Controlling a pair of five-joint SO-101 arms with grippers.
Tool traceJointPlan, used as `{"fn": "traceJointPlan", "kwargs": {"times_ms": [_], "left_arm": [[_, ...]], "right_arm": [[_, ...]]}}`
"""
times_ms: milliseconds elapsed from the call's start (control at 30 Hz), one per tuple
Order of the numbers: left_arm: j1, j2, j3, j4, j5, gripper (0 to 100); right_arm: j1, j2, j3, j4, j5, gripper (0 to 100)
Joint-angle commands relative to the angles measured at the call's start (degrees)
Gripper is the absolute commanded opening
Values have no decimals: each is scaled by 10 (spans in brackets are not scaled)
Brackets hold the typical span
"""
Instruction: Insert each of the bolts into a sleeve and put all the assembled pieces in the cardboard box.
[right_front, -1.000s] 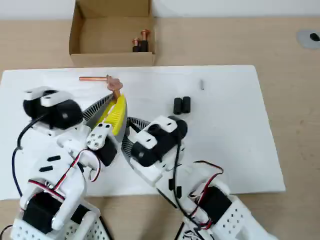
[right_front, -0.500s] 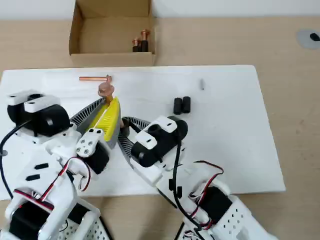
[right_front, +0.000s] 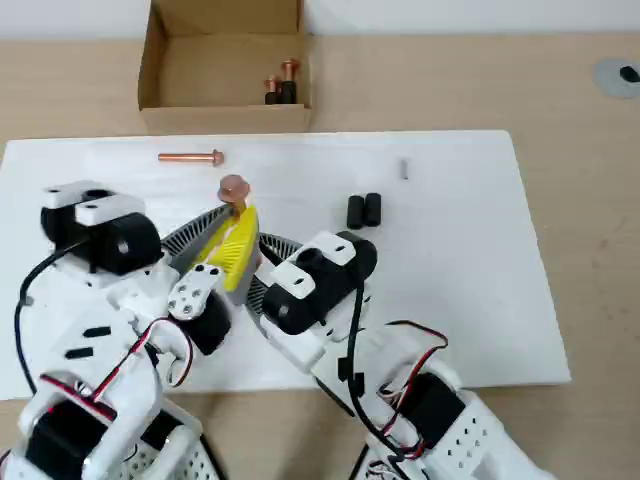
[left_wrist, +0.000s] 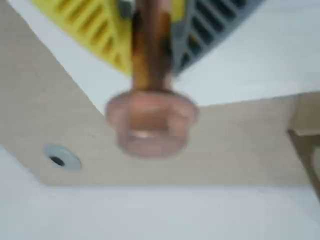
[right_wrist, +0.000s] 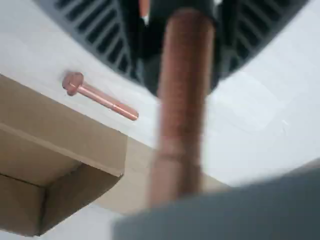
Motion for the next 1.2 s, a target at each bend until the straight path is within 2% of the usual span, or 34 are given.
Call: {"fn": "traceJointPlan", "kwargs": {"times_ms": [0,367,667,1167], "left_arm": [[-52,-2,-7,-34,-4,7],[-60,-2,-17,-40,5,7],[-25,-2,-11,-42,29,7],[-24,-37,77,-91,25,7]], "right_arm": [[-5,-13,-45,-11,-4,9],[-5,-13,-45,-11,-4,9],[-5,-12,-44,13,-33,9],[-5,-13,-44,12,-18,9]]}}
